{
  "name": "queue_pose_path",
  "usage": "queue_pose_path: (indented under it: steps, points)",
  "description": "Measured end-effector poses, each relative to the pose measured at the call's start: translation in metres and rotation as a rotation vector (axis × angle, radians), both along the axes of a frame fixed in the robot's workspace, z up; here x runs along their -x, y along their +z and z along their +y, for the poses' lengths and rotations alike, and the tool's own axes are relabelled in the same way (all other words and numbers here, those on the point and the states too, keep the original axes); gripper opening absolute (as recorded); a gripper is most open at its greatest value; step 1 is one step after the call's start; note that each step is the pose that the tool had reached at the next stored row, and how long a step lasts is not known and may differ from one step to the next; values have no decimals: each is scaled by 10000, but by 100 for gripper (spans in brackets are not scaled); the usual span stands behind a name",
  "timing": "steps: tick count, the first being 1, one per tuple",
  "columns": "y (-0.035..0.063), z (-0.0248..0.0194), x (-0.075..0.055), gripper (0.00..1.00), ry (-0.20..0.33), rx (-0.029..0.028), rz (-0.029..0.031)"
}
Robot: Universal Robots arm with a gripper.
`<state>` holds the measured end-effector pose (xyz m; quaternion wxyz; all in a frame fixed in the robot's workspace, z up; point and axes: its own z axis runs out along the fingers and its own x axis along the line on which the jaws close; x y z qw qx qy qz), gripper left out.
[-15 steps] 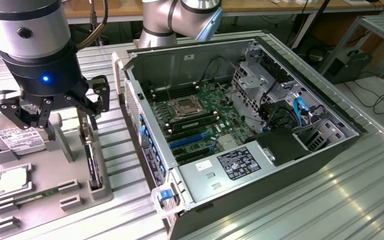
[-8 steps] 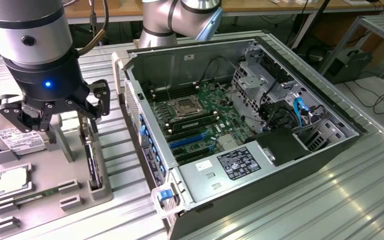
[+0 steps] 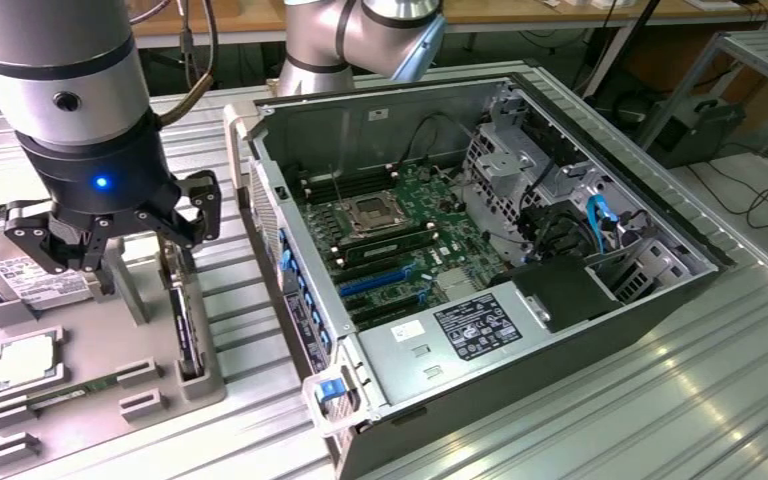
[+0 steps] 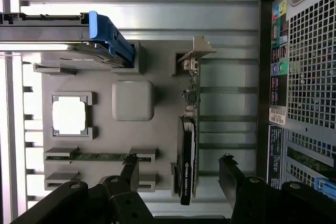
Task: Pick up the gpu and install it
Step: 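Pick up the gpu and move the gpu toward the slot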
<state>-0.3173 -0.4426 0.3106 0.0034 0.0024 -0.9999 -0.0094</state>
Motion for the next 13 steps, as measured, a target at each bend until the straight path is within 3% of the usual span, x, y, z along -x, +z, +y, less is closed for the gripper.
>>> queue_pose_path:
  steps: [13]
  points:
    - [-123, -3, 0, 72, 27, 1, 28]
